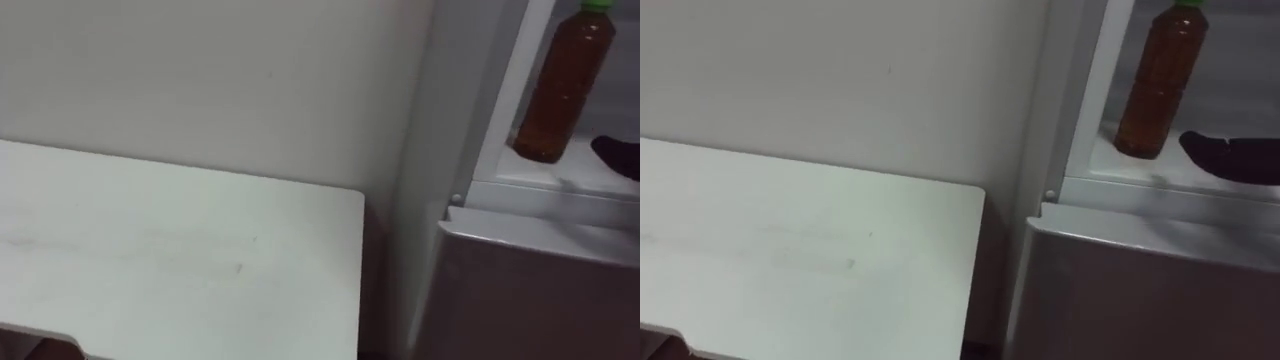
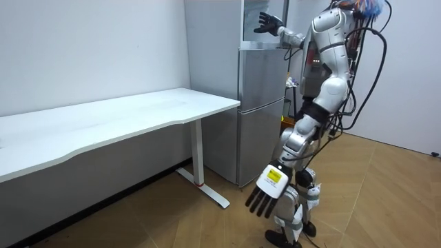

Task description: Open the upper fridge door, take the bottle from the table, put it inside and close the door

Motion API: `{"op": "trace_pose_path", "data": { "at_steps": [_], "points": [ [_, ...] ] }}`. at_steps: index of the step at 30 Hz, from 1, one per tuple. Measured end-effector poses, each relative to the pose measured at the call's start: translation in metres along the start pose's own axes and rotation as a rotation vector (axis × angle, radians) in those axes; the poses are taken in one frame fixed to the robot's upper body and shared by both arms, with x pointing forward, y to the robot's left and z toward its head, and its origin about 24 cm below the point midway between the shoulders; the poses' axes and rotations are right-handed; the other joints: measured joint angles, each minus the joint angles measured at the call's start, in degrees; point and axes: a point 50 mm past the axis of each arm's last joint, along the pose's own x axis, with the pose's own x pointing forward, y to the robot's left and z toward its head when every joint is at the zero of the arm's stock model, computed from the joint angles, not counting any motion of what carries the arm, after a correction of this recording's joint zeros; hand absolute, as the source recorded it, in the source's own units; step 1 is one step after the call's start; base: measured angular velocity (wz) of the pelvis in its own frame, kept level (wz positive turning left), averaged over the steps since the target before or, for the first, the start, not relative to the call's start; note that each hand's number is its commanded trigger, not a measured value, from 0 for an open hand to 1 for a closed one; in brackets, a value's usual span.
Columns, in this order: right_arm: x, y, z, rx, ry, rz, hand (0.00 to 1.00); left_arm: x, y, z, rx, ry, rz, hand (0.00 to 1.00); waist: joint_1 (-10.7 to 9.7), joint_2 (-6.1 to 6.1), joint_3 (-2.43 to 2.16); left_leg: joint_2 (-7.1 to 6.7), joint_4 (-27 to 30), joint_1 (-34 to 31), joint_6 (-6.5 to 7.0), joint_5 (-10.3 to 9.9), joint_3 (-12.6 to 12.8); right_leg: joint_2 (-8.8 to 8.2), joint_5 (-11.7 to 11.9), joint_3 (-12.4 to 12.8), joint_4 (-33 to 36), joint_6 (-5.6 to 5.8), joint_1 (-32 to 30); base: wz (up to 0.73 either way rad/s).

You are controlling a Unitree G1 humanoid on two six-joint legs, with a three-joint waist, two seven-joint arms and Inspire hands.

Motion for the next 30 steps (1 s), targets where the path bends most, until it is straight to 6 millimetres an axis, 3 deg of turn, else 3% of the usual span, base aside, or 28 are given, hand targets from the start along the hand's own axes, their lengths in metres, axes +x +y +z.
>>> {"op": "trace_pose_path", "data": {
  "at_steps": [7, 11, 16, 22, 28, 30],
  "points": [
    [-0.013, -0.003, 0.011, 0.075, -0.067, 0.051, 0.0, 0.0, -0.004, 0.006, 0.061, -0.032, -0.007, 0.0, -1.1, 0.62, 0.11, 0.03, 0.1, 0.6, 0.33, -0.2, 0.9, -0.12, 0.1, 0.3, 0.2, 0.13, 0.3, -0.07],
    [-0.031, -0.002, 0.014, 0.162, -0.093, 0.099, 0.0, 0.0, -0.008, 0.007, 0.076, -0.044, -0.014, 0.0, -1.6, 0.99, 0.18, 0.0, 0.1, 0.8, 0.36, -0.2, 1.0, -0.23, 0.1, 0.6, 0.4, 0.15, 0.4, -0.01],
    [-0.047, 0.003, 0.002, 0.292, -0.029, 0.2, 0.0, 0.0, -0.015, 0.006, 0.094, -0.046, -0.028, 0.0, -2.2, 1.41, 0.44, 0.04, 0.1, 1.1, 0.45, -0.3, 1.5, -0.38, 0.0, 0.7, 0.8, 0.28, 0.3, -0.03],
    [-0.066, 0.008, -0.011, 0.501, 0.039, 0.295, 0.0, 0.0, -0.021, -0.005, 0.123, 0.003, -0.049, 0.0, -2.1, 2.1, 0.03, 0.03, 0.2, 1.8, 0.72, -0.4, 3.1, -0.53, -0.3, 1.7, 0.7, 0.59, 0.2, -0.11],
    [-0.083, 0.018, -0.022, 0.81, 0.062, 0.333, 0.0, 0.0, -0.03, -0.003, 0.126, -0.008, -0.073, 0.0, -1.5, 3.07, 0.1, 0.3, 0.5, 2.4, 0.82, -1.1, 4.0, -0.37, -0.4, 3.3, 0.8, 0.68, 0.0, -0.1],
    [-0.098, 0.019, -0.029, 0.904, 0.086, 0.333, 0.0, -0.002, -0.035, -0.003, 0.137, -0.019, -0.089, 0.0, -1.5, 3.37, 0.04, 0.24, 0.5, 2.4, 0.86, -1.2, 4.0, -0.38, -0.5, 3.4, 0.8, 0.81, -0.1, 0.0]
  ]
}}
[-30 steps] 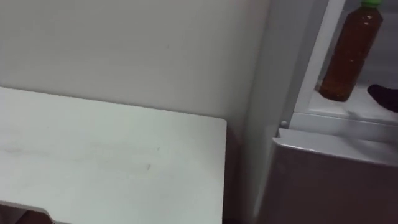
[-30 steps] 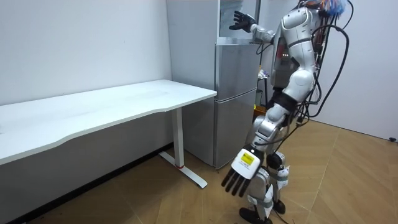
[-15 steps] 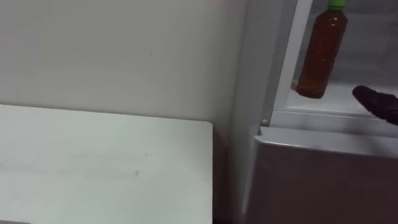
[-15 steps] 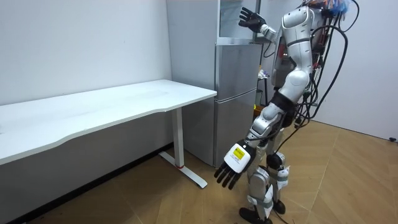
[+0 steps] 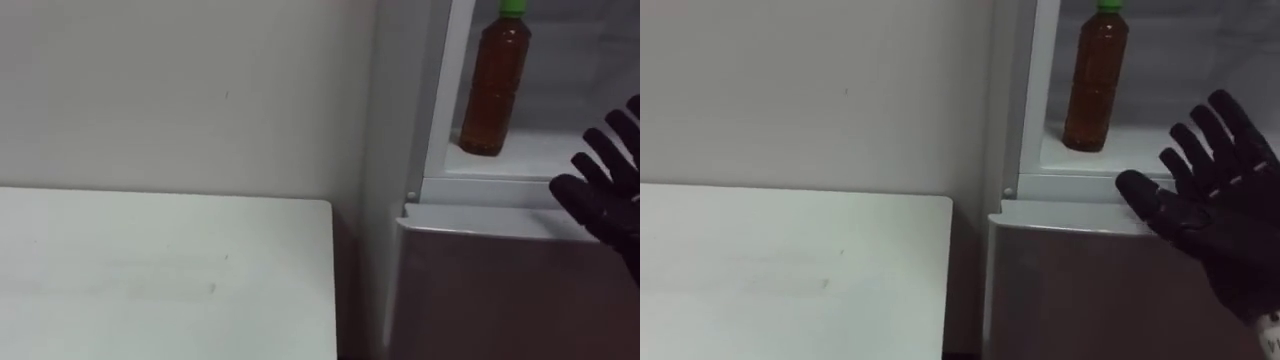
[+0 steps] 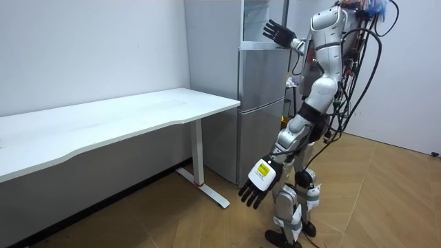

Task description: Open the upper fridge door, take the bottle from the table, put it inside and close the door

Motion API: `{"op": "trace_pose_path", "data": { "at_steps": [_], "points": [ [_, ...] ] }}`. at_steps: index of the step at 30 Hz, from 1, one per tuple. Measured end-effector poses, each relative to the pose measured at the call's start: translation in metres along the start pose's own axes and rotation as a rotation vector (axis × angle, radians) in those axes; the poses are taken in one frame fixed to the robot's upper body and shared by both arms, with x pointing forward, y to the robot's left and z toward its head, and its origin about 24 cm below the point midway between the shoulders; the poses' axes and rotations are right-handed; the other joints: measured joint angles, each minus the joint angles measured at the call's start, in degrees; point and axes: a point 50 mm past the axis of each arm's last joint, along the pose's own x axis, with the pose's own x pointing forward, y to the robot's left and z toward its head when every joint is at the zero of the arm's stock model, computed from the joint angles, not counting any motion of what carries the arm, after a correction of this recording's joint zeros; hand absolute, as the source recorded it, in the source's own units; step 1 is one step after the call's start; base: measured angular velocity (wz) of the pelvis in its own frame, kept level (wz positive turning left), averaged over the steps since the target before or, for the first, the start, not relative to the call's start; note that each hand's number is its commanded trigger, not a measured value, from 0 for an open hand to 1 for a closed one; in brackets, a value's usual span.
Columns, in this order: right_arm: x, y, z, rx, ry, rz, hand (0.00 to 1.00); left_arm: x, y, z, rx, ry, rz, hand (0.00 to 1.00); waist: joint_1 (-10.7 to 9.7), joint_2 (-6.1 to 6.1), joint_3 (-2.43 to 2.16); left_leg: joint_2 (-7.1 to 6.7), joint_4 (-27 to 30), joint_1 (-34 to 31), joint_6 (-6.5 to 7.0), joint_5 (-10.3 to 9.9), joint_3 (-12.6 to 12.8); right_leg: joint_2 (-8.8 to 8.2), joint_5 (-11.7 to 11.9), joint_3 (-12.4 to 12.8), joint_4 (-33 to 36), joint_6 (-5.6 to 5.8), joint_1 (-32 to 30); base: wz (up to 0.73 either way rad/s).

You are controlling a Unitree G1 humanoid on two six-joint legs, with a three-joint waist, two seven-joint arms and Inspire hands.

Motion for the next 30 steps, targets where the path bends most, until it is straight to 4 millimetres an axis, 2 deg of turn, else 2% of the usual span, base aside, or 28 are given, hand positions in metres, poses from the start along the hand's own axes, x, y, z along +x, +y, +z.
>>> {"op": "trace_pose_path", "data": {
  "at_steps": [2, 5, 9, 11, 15, 19, 23, 28, 30],
  "points": [
    [-0.008, 0.001, -0.008, 0.039, -0.005, -0.021, 0.0, 0.0, -0.004, 0.002, 0.011, -0.006, -0.011, 0.0, 0.1, 0.54, 0.01, 0.0, -0.1, 0.0, 0.02, 0.0, 0.2, 0.0, 0.0, 0.1, 0.0, 0.02, -0.2, -0.07],
    [-0.018, 0.001, -0.02, 0.041, -0.033, -0.093, 0.0, -0.001, -0.017, 0.007, 0.008, -0.026, -0.029, 0.0, 0.1, 2.12, -0.09, 0.04, -0.3, 0.2, 0.12, -0.1, 0.8, 0.43, 0.2, 1.3, 0.4, 0.16, -0.3, -0.1],
    [-0.032, -0.01, -0.026, -0.07, -0.014, -0.241, 0.0, 0.0, -0.026, 0.013, 0.001, -0.046, -0.027, 0.0, -0.2, 3.36, 0.01, 0.12, -0.6, 0.2, 0.21, -0.2, 1.4, 0.27, 0.2, 2.0, 0.4, 0.19, -0.5, -0.07],
    [-0.039, -0.016, -0.029, -0.128, -0.003, -0.313, 0.0, -0.001, -0.025, 0.009, -0.005, -0.043, 0.001, 0.0, -0.5, 3.39, 0.02, 0.36, -0.9, 0.2, 0.06, -0.1, 2.1, 0.38, 0.1, 2.8, 0.3, 0.04, -1.1, -0.16],
    [-0.065, -0.041, -0.046, -0.267, 0.079, -0.553, 0.0, -0.001, -0.026, 0.007, -0.007, -0.036, 0.017, 0.0, -3.2, 2.79, 0.01, 0.44, -0.9, 0.1, -0.16, -0.2, 2.1, 0.51, -0.1, 2.9, 0.3, -0.1, -1.3, -0.02],
    [-0.084, -0.055, -0.057, -0.352, 0.139, -0.715, 0.0, 0.0, -0.025, 0.012, -0.011, -0.05, 0.025, 0.0, -3.4, 2.78, 0.01, 0.58, -1.8, 0.3, -0.23, -0.2, 3.4, 0.54, -0.1, 3.7, 0.5, -0.15, -2.0, -0.18],
    [-0.108, -0.074, -0.08, -0.385, 0.267, -0.871, 0.0, 0.001, -0.024, 0.018, -0.042, -0.068, 0.034, 0.0, -3.3, 2.34, 0.01, 0.51, -2.4, 1.2, -0.24, -0.2, 4.2, 0.92, -0.1, 4.4, 0.3, -0.06, -1.6, -0.1],
    [-0.135, -0.085, -0.106, -0.403, 0.418, -0.958, 0.0, 0.001, -0.024, 0.019, -0.046, -0.071, 0.033, 0.0, -3.2, 2.42, 0.02, 0.52, -3.1, 1.5, -0.29, -0.3, 4.9, 1.07, 0.0, 5.5, 0.2, 0.02, -1.9, -0.08],
    [-0.155, -0.091, -0.12, -0.424, 0.517, -0.998, 0.0, 0.001, -0.025, 0.017, -0.046, -0.066, 0.03, 0.0, -3.1, 2.33, 0.01, 0.51, -3.1, 1.5, -0.33, -0.3, 4.8, 1.14, -0.1, 5.4, 0.2, 0.02, -1.8, 0.0]
  ]
}}
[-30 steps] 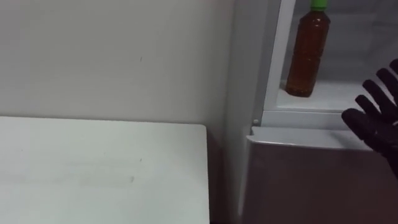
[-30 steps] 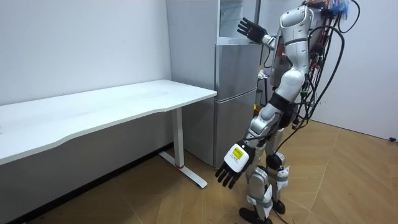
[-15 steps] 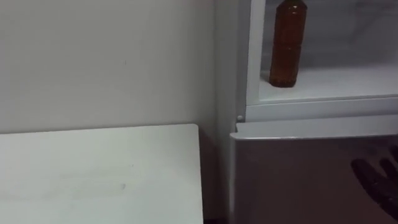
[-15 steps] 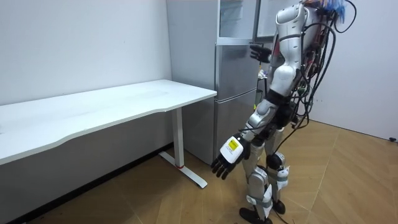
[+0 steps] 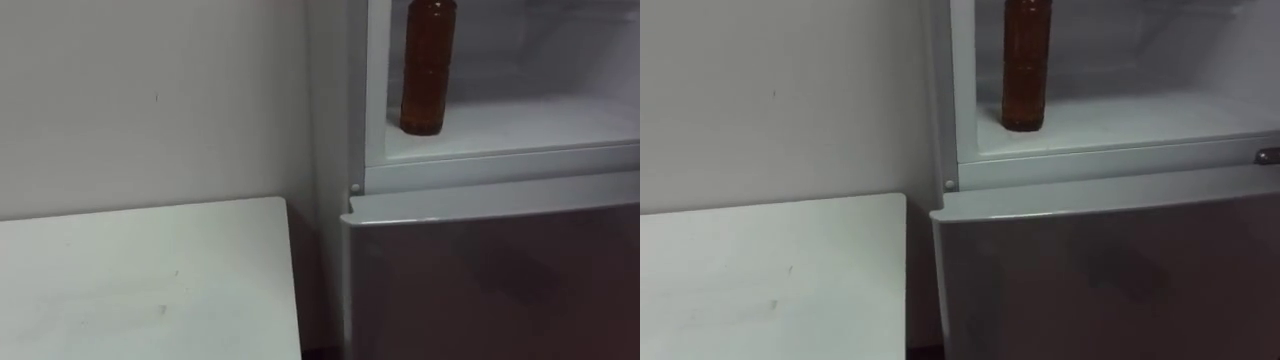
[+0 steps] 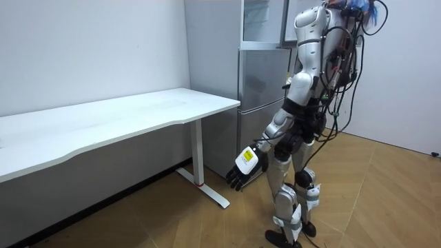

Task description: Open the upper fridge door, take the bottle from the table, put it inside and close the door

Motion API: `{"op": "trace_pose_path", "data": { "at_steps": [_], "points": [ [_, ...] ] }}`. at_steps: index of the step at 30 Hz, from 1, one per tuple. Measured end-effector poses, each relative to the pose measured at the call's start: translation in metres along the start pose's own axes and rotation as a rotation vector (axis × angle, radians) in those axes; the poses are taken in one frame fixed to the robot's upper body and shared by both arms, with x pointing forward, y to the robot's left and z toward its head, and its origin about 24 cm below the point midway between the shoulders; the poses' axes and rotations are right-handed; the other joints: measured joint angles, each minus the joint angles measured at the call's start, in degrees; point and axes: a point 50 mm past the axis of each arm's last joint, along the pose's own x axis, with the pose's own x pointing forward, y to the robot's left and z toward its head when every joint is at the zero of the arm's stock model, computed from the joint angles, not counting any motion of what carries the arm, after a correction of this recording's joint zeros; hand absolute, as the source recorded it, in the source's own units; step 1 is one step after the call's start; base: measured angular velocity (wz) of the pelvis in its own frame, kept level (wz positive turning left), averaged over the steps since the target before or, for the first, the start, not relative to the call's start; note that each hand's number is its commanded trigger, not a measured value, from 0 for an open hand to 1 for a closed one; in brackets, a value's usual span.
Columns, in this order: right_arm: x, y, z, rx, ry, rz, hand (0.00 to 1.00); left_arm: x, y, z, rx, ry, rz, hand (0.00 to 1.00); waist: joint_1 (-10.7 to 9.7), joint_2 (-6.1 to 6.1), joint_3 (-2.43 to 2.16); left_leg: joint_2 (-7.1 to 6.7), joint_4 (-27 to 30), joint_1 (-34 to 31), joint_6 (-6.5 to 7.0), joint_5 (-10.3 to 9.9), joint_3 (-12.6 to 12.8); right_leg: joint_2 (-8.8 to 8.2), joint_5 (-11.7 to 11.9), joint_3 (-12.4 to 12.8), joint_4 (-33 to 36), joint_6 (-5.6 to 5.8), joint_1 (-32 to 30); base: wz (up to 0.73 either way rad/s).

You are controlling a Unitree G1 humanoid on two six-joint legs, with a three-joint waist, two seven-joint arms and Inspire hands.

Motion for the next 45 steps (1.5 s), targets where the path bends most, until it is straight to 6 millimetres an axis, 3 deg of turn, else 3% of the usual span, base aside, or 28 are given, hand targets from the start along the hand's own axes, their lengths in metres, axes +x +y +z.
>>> {"op": "trace_pose_path", "data": {
  "at_steps": [4, 9, 15, 25, 29, 34, 42, 45],
  "points": [
    [-0.003, -0.019, -0.036, -0.148, 0.118, -0.032, 0.0, 0.0, 0.0, 0.0, 0.001, -0.002, -0.002, 0.0, -0.1, 0.08, 0.04, -0.01, 0.0, 0.2, -0.1, -0.1, -0.3, -0.01, 0.0, -0.1, -0.1, 0.03, 0.4, 0.02],
    [-0.017, -0.063, -0.084, -0.321, 0.328, -0.12, 0.0, -0.001, -0.002, -0.005, 0.005, 0.014, -0.011, 0.0, -0.5, 0.02, 0.05, -0.14, 0.1, 0.4, -0.03, -0.6, -0.7, -0.19, -0.6, -0.2, -0.1, 0.21, 1.0, 0.03],
    [-0.029, -0.082, -0.106, -0.367, 0.461, -0.121, 0.0, -0.002, -0.003, -0.009, 0.01, 0.027, -0.02, 0.0, -0.4, -0.19, 0.19, -0.18, 0.1, 0.7, -0.02, -0.6, -0.6, -0.17, -0.7, -0.1, -0.2, 0.25, 0.9, -0.01],
    [-0.04, -0.086, -0.123, -0.351, 0.6, -0.024, 0.0, -0.002, -0.005, -0.009, 0.032, 0.042, -0.029, 0.0, -0.4, -0.23, 0.3, -0.14, 0.2, 0.6, -0.02, -0.6, -0.6, -0.32, -0.8, -0.8, -0.1, 0.17, 0.9, 0.0],
    [-0.042, -0.088, -0.129, -0.24, 0.656, -0.067, 0.0, -0.001, -0.005, -0.008, 0.029, 0.039, -0.032, 0.0, -0.4, -0.24, 0.29, -0.1, 0.2, 0.7, -0.03, -0.6, -0.7, -0.26, -0.8, -0.8, -0.1, 0.14, 1.0, 0.0],
    [-0.039, -0.087, -0.128, 0.023, 0.672, -0.176, 0.0, -0.002, -0.006, -0.011, 0.023, 0.049, -0.05, 0.0, -0.6, -0.41, 0.23, -0.13, 0.2, 0.8, -0.03, -0.6, -0.7, -0.25, -0.8, -0.9, -0.1, 0.14, 1.1, 0.0],
    [-0.014, -0.09, -0.102, 0.79, 0.527, -0.477, 0.0, -0.004, -0.004, -0.02, -0.009, 0.079, -0.059, 0.0, -1.7, -1.06, 0.32, -0.16, 0.0, 1.6, -0.05, -0.6, -0.4, -0.35, -1.1, -0.8, 0.3, 0.11, 1.5, -0.02],
    [-0.007, -0.083, -0.093, 0.929, 0.485, -0.487, 0.0, -0.003, 0.002, -0.019, -0.026, 0.075, -0.04, 0.0, -1.7, -1.86, 0.33, -0.18, 0.2, 1.6, -0.18, -0.7, -0.7, -0.35, -1.6, -0.7, 1.0, 0.04, 1.4, 0.06]
  ]
}}
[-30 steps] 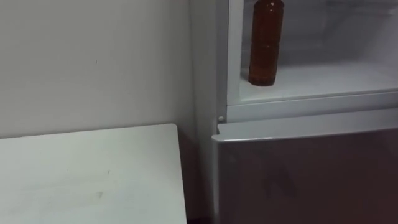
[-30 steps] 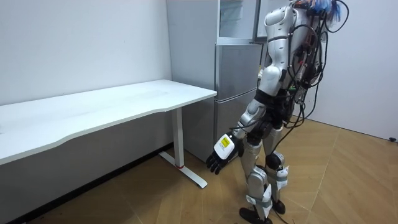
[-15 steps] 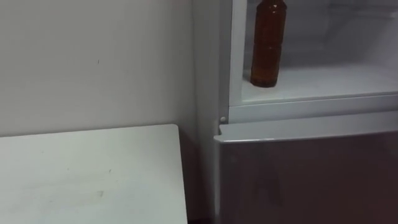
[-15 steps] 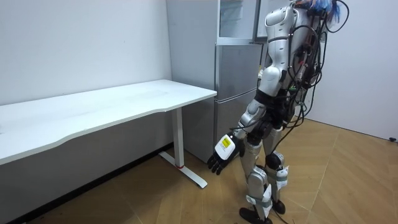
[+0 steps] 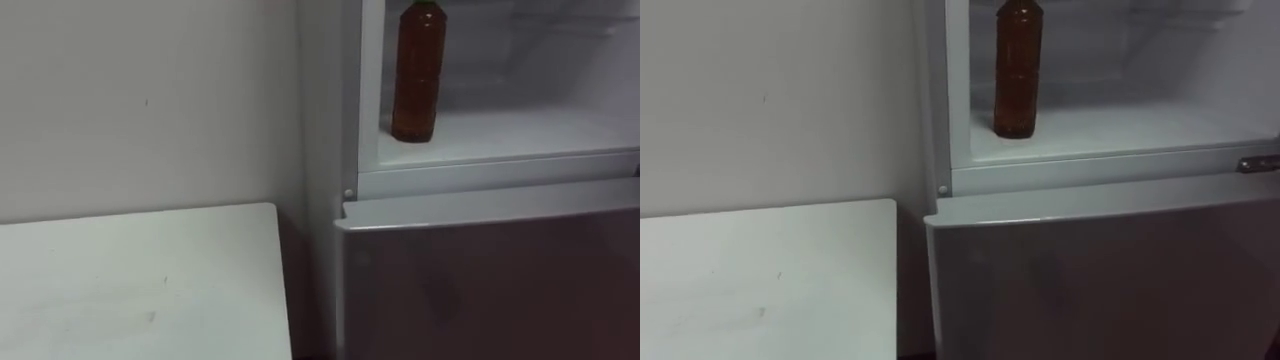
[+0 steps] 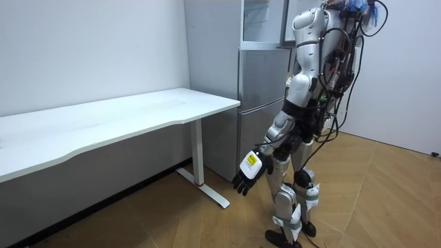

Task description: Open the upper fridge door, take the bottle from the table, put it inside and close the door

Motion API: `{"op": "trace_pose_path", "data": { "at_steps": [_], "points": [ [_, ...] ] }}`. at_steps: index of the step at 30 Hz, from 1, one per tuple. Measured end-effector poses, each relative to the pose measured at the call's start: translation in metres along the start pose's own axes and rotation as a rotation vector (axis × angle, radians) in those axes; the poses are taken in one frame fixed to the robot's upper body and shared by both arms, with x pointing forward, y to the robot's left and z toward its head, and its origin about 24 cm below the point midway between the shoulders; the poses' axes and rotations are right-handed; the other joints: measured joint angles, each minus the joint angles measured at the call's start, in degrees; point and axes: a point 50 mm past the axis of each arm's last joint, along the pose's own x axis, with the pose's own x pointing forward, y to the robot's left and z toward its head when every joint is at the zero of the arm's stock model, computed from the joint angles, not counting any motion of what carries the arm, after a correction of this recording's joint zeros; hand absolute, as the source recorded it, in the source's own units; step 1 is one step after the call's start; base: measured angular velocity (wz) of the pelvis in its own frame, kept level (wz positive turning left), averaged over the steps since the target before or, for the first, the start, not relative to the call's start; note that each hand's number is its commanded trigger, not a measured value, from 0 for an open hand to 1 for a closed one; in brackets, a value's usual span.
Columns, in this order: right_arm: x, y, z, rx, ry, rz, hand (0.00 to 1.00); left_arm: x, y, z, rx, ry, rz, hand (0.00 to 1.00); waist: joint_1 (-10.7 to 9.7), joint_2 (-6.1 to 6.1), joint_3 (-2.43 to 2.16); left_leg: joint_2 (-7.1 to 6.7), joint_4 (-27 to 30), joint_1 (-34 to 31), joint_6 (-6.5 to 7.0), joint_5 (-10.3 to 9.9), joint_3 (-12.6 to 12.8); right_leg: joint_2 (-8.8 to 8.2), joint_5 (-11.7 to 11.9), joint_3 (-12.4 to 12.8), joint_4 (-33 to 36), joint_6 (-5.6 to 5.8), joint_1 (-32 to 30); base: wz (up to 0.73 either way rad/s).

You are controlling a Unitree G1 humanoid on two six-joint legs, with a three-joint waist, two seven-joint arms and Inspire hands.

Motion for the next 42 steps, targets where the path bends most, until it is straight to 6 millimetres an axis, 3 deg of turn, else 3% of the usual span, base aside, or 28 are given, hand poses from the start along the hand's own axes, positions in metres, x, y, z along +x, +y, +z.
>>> {"op": "trace_pose_path", "data": {
  "at_steps": [10, 15, 24, 32, 39, 42],
  "points": [
    [-0.016, 0.071, 0.006, 0.197, -0.016, 0.139, 0.0, 0.001, 0.004, 0.007, -0.005, -0.02, 0.012, 0.0, 0.2, -0.57, -0.26, 0.04, 0.3, 0.0, -0.05, 0.0, 0.5, 0.02, 0.0, -0.1, 0.1, -0.02, -0.2, 0.0],
    [-0.034, 0.106, 0.024, 0.288, -0.05, 0.258, 0.0, 0.002, 0.013, 0.018, -0.02, -0.069, 0.042, 0.0, -0.2, -0.91, -0.31, -0.02, 0.3, -0.6, -0.05, 0.0, -0.1, 0.01, -0.1, -0.3, -0.1, 0.0, -0.5, 0.03],
    [-0.071, 0.141, 0.071, 0.454, -0.195, 0.389, 0.0, 0.002, 0.026, 0.018, -0.05, -0.075, 0.1, 0.0, -1.6, -1.51, -0.11, -0.06, 0.6, -2.0, -0.06, 0.0, -0.8, 0.06, -0.1, -0.9, 0.2, -0.02, -1.3, 0.03],
    [-0.102, 0.164, 0.084, 0.5, -0.242, 0.521, 0.0, 0.003, 0.026, 0.02, -0.065, -0.075, 0.102, 0.0, -1.7, -0.05, -0.07, 0.08, 0.1, -2.2, -0.1, 0.0, -0.6, 0.02, -0.1, -0.7, 2.0, -0.04, -2.4, -0.03],
    [-0.14, 0.189, 0.096, 0.498, -0.331, 0.699, 0.0, 0.002, 0.02, 0.015, -0.028, -0.079, 0.081, 0.0, -2.7, -0.29, -0.18, 0.01, 1.2, -2.9, -0.13, 0.0, -0.8, 0.08, -0.2, -0.3, 1.2, -0.11, -2.7, 0.02],
    [-0.151, 0.191, 0.106, 0.481, -0.406, 0.724, 0.0, 0.001, 0.019, 0.012, -0.028, -0.082, 0.078, 0.0, -3.0, -0.14, -0.25, 0.03, 1.2, -2.8, -0.11, 0.0, -0.7, 0.16, -0.2, -0.2, 1.0, -0.12, -2.6, 0.01]
  ]
}}
